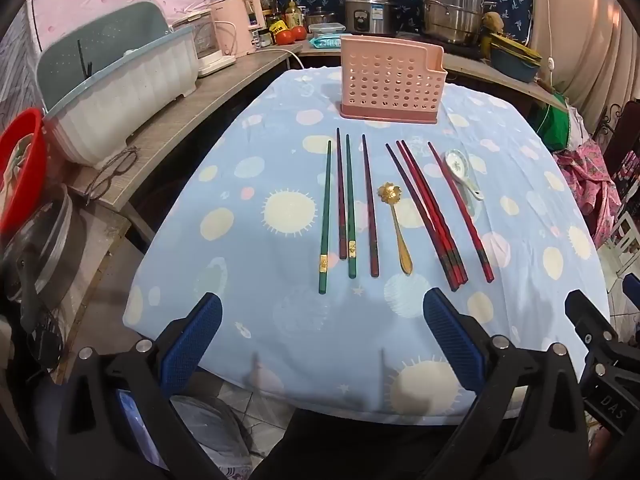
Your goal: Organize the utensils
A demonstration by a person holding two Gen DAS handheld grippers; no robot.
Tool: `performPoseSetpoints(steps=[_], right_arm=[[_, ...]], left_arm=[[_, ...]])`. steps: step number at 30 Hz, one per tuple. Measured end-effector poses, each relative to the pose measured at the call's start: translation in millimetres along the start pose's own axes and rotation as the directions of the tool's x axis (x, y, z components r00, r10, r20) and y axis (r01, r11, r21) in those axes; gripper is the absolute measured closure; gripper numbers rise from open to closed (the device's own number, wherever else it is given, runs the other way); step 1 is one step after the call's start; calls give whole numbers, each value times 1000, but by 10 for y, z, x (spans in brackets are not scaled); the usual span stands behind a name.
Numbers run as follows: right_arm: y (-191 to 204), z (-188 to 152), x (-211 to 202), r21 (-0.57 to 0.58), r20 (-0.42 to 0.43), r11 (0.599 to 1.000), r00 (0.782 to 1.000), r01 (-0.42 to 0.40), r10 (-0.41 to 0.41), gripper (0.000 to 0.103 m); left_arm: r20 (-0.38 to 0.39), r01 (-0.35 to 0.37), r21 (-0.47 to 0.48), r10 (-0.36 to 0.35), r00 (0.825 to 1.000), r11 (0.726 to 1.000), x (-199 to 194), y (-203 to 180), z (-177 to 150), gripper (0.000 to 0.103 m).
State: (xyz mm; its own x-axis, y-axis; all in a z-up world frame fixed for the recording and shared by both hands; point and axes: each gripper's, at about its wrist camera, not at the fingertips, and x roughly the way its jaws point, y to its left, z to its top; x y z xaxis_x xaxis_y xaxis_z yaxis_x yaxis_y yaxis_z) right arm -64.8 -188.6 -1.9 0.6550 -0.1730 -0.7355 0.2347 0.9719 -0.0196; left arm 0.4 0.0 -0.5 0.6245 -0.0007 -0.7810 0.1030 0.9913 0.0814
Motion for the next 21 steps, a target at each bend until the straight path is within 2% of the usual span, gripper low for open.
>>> performPoseSetpoints(steps=[9,21], right_arm=[[14,10,-22,-1,4,1000,1000,2,-2,7],[58,47,-47,-7,8,1000,1000,-1,1,7]], left_arm=[[-8,7,-12,-8,1000,1000,78,33,21,7],[10,1,-23,0,1000,1000,-53,62,22,7]])
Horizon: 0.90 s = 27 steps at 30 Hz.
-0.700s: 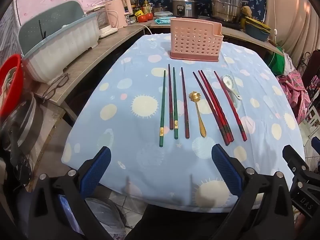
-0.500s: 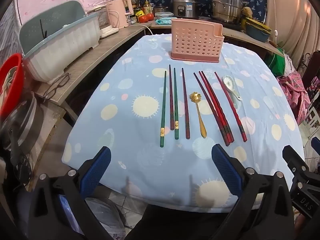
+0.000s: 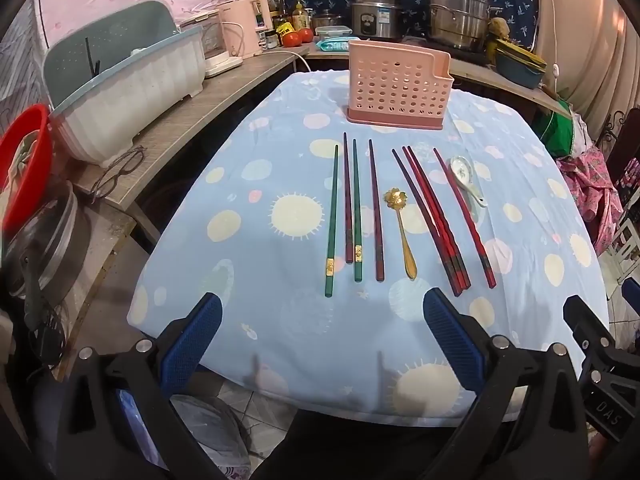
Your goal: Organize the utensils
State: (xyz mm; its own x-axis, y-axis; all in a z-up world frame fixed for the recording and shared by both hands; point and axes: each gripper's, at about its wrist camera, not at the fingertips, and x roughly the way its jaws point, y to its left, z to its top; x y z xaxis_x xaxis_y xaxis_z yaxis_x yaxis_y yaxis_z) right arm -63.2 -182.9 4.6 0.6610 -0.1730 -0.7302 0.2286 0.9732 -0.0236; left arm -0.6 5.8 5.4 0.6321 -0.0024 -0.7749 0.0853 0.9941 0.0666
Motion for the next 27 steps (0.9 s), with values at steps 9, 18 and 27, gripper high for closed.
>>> performPoseSetpoints(steps=[9,18,27], right_arm=[[-4,1,4,-2,1,1000,1000,1,-1,7],[25,11,14,-2,-3,1000,1000,-1,1,7],[25,3,22,-3,-2,1000,1000,-2,2,7]], left_arm=[[0,-1,0,1,1000,1000,-3,45,23,7],[-2,-8,-3,8,1000,1000,-10,40,18,7],[-6,-13,-3,13,1000,1000,32,34,31,7]])
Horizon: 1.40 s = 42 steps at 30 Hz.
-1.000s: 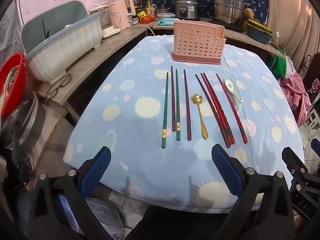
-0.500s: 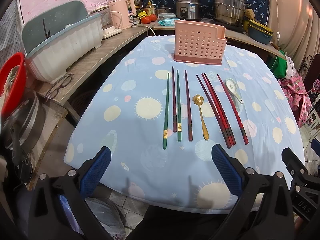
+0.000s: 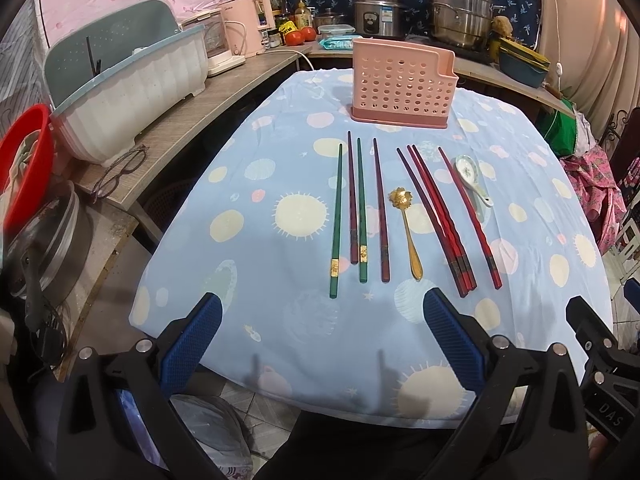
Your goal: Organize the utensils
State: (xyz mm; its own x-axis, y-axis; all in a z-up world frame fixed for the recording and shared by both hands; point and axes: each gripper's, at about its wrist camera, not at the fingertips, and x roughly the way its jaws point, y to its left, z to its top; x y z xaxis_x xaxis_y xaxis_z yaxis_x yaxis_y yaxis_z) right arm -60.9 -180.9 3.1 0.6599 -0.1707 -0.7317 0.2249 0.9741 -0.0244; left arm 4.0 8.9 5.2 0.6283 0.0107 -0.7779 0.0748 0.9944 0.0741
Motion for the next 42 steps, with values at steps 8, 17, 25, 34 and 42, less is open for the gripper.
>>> performPoseSetpoints(steps=[8,17,25,34,42], right_arm=[[21,-21,57,-1,-4,1000,1000,-3,3,7],[15,-23,54,-1,-4,1000,1000,-5,5,7],[28,-25,67,0,-6,1000,1000,-5,5,7],[9,-32,69,1,-7,1000,1000,-7,7,7],[13,-27,71,2,-8,1000,1000,-8,8,7]], left_arm=[[-1,-1,0,1,1000,1000,24,18,1,7],[3,-6,0,6,1000,1000,25,43,-4,7],[7,-9,5,9,1000,1000,19,32,-9,7],[7,-9,6,9,1000,1000,17,25,-8,7],[7,-9,5,9,1000,1000,20,31,-7,7]])
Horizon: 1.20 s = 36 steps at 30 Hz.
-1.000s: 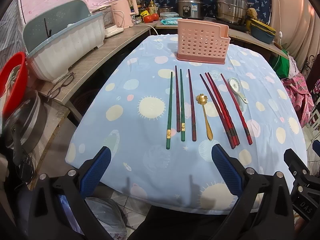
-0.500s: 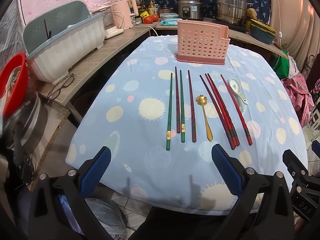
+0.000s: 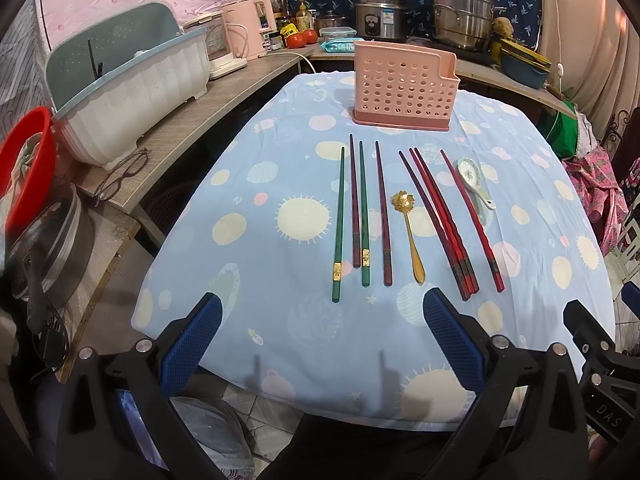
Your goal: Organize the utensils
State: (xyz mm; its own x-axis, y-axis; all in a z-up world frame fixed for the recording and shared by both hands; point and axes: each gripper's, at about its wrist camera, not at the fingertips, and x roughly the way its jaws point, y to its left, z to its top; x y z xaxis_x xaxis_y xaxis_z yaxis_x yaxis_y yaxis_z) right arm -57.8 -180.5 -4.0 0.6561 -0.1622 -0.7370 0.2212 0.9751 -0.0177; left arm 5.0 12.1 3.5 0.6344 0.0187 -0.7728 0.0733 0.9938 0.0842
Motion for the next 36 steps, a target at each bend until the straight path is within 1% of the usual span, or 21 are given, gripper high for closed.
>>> performPoseSetpoints(steps=[17,22,27,31,36], right_arm=[[-4,6,9,3,-2,1000,1000,-3,3,7],[83,-25,52,6,-6,1000,1000,-10,10,7],[40,-6,105,17,-20,1000,1000,-12,13,7],[-12,28,167,35,-37,999,999,-13,15,7],[-3,71,338,43,-66,999,998,-15,18,7]], left_arm=[[0,0,1,0,1000,1000,2,-23,-5,7],[-12,12,-2,-12,1000,1000,37,-51,18,7],[-42,30,-25,-32,999,999,164,-30,70,7],[-58,17,-40,-19,998,999,287,37,110,7],[-76,6,-54,-10,997,999,517,140,184,7]])
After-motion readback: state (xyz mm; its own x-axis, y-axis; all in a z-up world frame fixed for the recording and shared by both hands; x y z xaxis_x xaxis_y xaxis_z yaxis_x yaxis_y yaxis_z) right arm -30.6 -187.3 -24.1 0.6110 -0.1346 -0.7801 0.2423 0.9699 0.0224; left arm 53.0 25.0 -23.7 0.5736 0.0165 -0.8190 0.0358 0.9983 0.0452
